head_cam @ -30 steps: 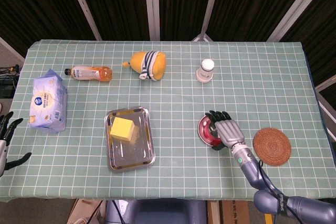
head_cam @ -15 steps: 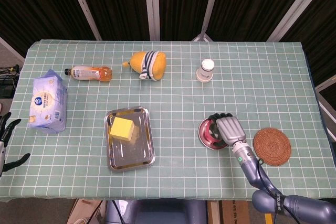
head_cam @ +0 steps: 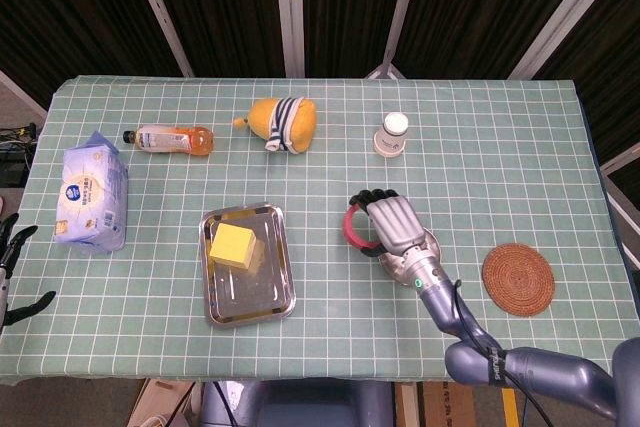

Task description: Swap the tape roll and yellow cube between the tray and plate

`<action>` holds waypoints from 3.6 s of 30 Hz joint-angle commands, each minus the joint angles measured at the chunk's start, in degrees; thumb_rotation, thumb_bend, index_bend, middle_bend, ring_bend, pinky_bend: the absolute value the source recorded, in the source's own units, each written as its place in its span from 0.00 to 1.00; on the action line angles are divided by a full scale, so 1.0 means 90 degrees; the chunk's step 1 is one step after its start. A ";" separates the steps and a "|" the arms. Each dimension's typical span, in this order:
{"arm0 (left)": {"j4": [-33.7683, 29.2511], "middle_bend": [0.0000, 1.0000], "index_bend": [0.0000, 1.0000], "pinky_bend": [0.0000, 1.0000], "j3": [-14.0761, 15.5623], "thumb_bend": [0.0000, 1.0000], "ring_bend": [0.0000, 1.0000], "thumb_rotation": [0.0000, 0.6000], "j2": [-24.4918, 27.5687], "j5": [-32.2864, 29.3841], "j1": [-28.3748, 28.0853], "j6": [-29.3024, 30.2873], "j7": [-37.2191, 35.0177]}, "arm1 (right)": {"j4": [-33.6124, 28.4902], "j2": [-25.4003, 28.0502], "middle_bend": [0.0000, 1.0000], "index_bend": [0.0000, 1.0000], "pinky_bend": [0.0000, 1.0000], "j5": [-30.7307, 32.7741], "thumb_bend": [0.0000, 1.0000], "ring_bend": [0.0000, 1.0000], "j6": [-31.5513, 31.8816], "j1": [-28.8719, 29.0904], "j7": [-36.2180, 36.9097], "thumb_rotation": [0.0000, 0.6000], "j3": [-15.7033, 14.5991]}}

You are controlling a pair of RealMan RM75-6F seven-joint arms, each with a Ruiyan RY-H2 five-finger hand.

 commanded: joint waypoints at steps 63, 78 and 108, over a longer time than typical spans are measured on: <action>0.0059 0.06 0.14 0.12 -0.0562 0.15 0.00 1.00 -0.2184 -0.2408 -0.3876 -0.4324 0.2466 | -0.1901 0.3517 0.00 0.00 0.00 -0.2201 0.00 0.00 0.3160 -0.4243 0.2467 1.00 -0.2065; 0.0678 0.34 0.29 0.37 -0.0540 0.51 0.30 1.00 -0.2817 -0.2019 -0.4186 -0.4025 0.2292 | -0.1732 0.3420 0.00 0.00 0.00 -0.2141 0.00 0.04 0.3144 -0.4392 0.2917 1.00 -0.1752; 0.0744 0.00 0.16 0.05 -0.0919 0.05 0.00 1.00 -0.5090 -0.3558 -0.6131 -0.4572 0.4331 | -0.1437 0.3509 0.00 0.01 0.00 -0.1926 0.00 0.04 0.2883 -0.4533 0.3421 1.00 -0.1387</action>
